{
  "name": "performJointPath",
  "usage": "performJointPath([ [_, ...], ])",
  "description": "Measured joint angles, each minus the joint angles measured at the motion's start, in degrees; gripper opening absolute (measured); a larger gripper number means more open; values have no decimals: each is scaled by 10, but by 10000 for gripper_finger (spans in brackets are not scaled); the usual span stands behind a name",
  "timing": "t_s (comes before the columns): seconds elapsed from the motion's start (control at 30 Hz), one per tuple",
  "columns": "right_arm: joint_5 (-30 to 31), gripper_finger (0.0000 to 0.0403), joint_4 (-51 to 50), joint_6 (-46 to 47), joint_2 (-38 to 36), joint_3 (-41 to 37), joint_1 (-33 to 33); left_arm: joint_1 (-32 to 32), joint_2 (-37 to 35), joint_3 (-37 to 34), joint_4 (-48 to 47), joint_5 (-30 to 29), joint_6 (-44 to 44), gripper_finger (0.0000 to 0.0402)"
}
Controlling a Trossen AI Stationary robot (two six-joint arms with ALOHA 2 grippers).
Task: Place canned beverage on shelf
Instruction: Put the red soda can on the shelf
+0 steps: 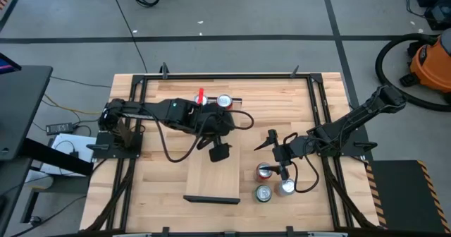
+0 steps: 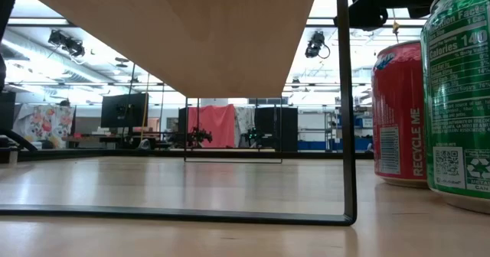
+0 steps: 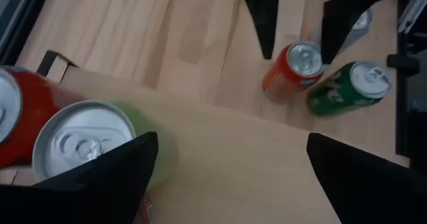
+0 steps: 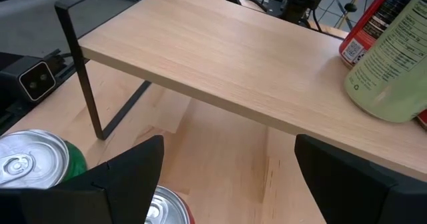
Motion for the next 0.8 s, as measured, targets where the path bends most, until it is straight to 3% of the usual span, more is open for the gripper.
performJointPath([
  [0.3,8,348,-1,-7,0,0,0,0,0,0,60,-5,5,396],
  [0.47,38,348,14,-24,0,0,0,-9,6,0,112,-44,20,396],
  [0.63,68,348,19,-28,-5,0,0,-11,16,-4,91,-47,-82,396],
  [0.8,84,348,-17,-22,-40,0,0,-40,23,-4,70,-75,-91,396],
])
